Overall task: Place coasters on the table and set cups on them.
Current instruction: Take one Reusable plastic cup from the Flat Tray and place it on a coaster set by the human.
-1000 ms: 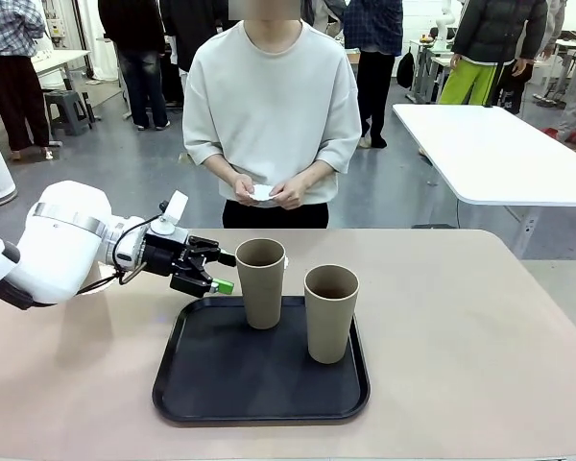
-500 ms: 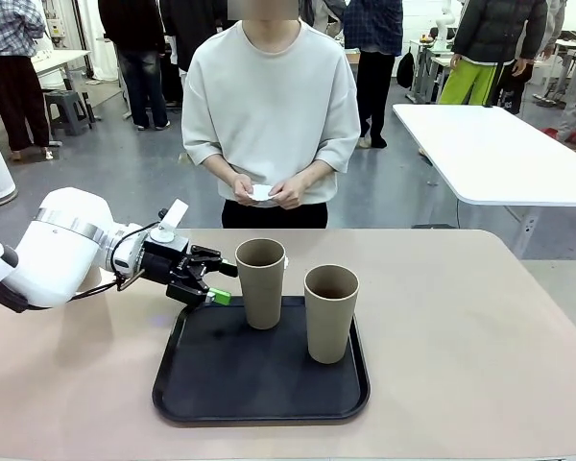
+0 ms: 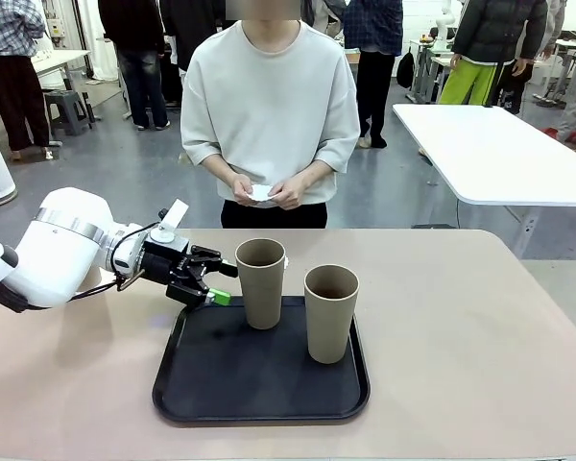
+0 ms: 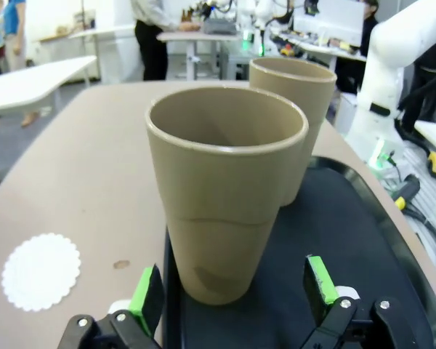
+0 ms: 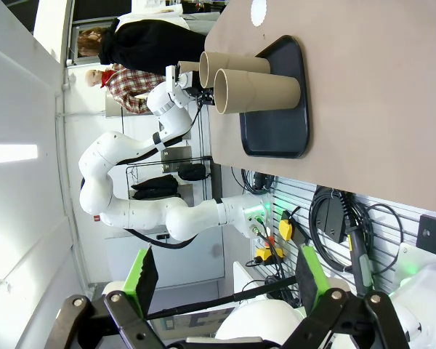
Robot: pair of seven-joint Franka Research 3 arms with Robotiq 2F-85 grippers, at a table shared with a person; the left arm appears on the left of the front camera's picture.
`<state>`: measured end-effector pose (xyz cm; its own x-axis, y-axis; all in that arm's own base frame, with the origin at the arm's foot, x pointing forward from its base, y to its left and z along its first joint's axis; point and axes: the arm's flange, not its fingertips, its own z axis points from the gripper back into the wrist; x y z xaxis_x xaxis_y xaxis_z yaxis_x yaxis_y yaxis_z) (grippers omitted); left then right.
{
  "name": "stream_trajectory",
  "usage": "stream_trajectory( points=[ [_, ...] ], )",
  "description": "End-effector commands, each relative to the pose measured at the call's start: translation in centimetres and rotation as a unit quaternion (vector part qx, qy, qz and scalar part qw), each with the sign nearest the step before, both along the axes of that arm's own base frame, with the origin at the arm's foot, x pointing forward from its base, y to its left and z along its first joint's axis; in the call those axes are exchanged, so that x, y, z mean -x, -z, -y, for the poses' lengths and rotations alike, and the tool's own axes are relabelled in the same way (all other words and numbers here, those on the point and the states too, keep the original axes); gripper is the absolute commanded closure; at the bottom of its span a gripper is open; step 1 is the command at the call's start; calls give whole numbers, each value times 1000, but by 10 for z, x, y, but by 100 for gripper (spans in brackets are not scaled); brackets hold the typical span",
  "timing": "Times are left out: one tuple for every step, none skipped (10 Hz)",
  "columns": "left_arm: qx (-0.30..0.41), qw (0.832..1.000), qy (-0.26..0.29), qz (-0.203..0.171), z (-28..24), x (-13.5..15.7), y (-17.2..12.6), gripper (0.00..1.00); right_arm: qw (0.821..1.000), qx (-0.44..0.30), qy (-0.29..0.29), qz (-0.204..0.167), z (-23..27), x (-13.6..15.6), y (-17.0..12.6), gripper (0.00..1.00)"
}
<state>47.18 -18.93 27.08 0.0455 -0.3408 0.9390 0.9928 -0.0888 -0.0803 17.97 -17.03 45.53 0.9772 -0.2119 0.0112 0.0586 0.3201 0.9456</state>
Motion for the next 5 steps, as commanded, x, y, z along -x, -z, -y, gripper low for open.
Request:
stream_trajectory(
  points=[
    [-34, 999, 28, 20, 3, -14, 7, 0, 1000, -5, -1, 5, 0, 1, 0, 0],
    [-18, 997, 53, 46, 4, -12, 8, 0, 1000, -5, -1, 5, 0, 1, 0, 0],
    [16, 993, 82, 82, 4, -11, 5, 0, 1000, -5, -1, 5, 0, 1, 0, 0],
    [39, 992, 78, 95, 4, -11, 2, 0, 1000, -5, -1, 5, 0, 1, 0, 0],
    [63, 990, 71, 103, 3, -11, 1, 0, 1000, -5, -1, 5, 0, 1, 0, 0]
  ],
)
